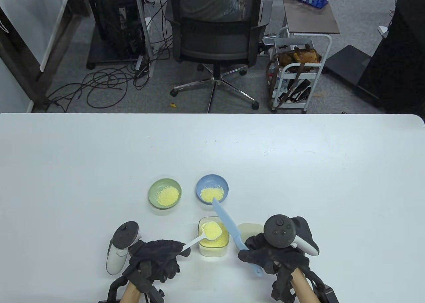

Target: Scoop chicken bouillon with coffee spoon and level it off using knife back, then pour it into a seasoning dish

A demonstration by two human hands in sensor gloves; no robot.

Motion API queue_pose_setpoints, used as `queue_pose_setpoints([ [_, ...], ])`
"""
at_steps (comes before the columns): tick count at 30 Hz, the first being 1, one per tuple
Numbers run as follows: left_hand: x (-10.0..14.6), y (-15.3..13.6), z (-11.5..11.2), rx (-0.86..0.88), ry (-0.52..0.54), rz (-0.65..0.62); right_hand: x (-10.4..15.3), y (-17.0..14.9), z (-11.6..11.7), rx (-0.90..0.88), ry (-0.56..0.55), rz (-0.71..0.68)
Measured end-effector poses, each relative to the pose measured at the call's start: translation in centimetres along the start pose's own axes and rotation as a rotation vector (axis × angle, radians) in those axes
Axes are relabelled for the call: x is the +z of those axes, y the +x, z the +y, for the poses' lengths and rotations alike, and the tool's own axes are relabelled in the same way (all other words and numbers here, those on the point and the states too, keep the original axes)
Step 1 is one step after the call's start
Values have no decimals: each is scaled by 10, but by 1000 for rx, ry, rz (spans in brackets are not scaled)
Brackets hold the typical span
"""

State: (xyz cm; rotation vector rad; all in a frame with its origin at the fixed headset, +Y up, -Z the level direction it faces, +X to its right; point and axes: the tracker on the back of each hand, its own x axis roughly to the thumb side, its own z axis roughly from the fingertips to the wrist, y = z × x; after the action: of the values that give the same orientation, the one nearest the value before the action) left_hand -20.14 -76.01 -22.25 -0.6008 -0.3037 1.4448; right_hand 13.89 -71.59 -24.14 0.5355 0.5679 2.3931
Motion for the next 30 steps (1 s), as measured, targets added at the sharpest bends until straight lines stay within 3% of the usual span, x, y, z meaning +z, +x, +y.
queue_pose_setpoints([
  [11,0,0,0,15,-4,-4,-8,-62,-34,-58,-297,316],
  [17,0,1,1,20,-1,-6,-16,-95,-24,54,-287,522],
  [26,-1,0,1,17,-14,-2,-17,-105,-20,207,-277,652],
  [30,-1,0,0,18,-14,-2,-12,-112,-22,210,-333,684],
])
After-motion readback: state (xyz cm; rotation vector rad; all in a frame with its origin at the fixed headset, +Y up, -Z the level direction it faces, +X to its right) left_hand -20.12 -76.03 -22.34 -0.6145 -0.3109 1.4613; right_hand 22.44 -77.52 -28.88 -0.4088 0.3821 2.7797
